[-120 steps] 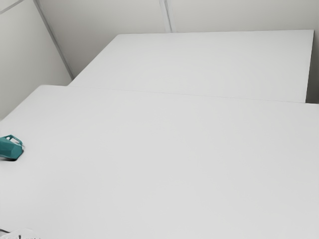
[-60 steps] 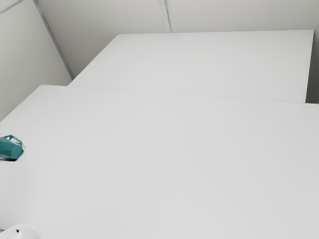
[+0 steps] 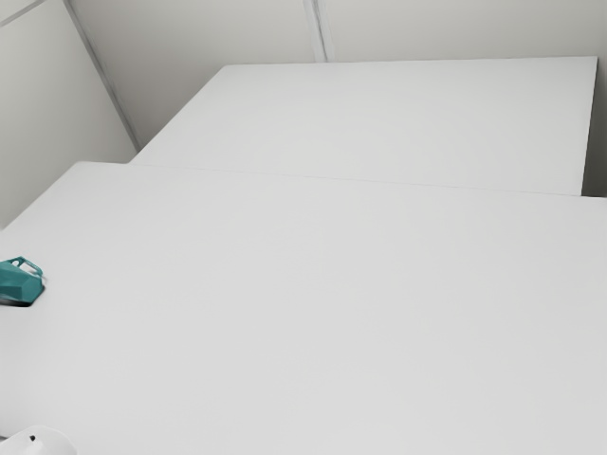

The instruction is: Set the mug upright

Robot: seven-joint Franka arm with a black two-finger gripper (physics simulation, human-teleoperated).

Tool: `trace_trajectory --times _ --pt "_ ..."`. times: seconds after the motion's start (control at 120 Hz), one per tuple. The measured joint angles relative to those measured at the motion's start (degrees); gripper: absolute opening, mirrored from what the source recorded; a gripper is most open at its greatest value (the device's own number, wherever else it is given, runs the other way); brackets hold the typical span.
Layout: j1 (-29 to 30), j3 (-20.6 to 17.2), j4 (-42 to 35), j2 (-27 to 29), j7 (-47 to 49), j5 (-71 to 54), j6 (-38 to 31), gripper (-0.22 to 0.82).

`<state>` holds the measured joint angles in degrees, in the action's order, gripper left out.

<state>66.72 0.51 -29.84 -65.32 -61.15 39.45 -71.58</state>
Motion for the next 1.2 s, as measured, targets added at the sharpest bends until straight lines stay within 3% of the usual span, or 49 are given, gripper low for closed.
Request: trace_trajectory --times 0.525,0.583,0.725,0.825,0.992,1.2 --pt "-0.58 -1.23 -4.95 -0.61 -2.25 0.74 0.41 0.6" --pt "-0.61 -1.27 -4.98 -0.58 -2.36 0.83 0.63 0.51" --pt "-0.62 -1.29 -5.19 -0.53 -2.52 0.94 1.37 0.16" --pt "-0.62 -1.29 -5.25 -0.19 -2.58 1.94 2.12 0.01" --pt "-0.53 -1.36 -5.69 0.37 -2.61 4.19 4.44 -0.11" --pt "-0.52 -1.41 -6.38 0.66 -2.24 5.6 7.36 -0.16"
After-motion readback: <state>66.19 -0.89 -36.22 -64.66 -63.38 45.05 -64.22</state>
